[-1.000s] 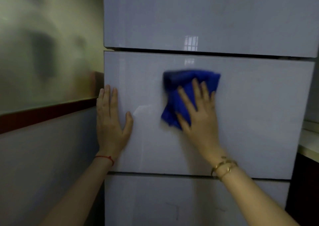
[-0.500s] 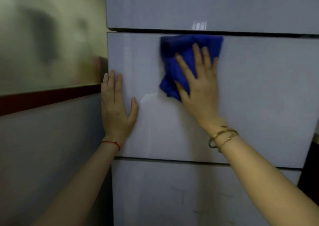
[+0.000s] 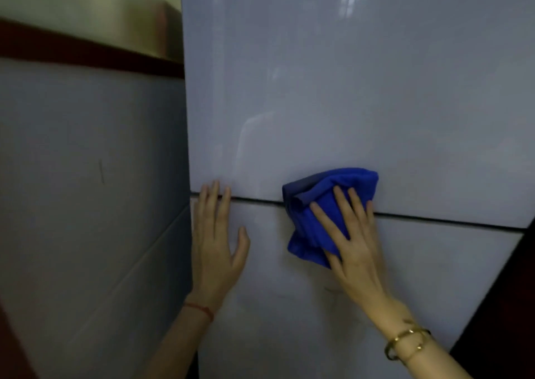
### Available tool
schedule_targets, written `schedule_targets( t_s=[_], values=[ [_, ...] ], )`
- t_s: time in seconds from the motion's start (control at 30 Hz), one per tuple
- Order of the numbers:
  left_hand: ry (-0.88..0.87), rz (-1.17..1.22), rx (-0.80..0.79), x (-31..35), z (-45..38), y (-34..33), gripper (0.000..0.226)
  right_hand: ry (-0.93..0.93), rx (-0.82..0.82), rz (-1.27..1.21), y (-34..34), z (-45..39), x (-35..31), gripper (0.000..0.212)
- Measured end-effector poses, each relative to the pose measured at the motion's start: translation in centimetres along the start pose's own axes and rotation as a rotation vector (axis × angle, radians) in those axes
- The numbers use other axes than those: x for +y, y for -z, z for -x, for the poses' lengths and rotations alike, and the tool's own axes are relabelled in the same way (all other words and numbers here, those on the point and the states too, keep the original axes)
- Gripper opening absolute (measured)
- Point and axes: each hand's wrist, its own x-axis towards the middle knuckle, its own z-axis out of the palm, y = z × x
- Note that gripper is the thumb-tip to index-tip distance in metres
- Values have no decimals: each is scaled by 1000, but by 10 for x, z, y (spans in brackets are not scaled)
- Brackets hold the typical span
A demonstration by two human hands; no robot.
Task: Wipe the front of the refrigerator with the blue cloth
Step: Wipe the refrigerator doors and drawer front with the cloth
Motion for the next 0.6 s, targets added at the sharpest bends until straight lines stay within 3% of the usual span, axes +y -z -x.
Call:
schedule_targets(
  t_s=[0.17,0.27,0.33,0.43,0.53,0.6],
  values=[
    [86,-65,-15,-25,63,-29,74,69,-136,199,-77,79,-23,100],
    [52,-112,-4,-42,78,-42,75,72,-175,246,-105,120,-24,127],
    [-3,-121,16,-51,78,-44,70,109,-128,279,-103,128,-12,118],
    [-75,-166,48,-65,76,-41,65,-35,66,210,-87,100,-7,77],
    [-122,-187,71,-76,73,-39,70,-182,147,115,-89,59,-28,67],
    [-140,-172,65,-81,72,-40,73,-55,112,133,-101,60,-45,63]
  ],
)
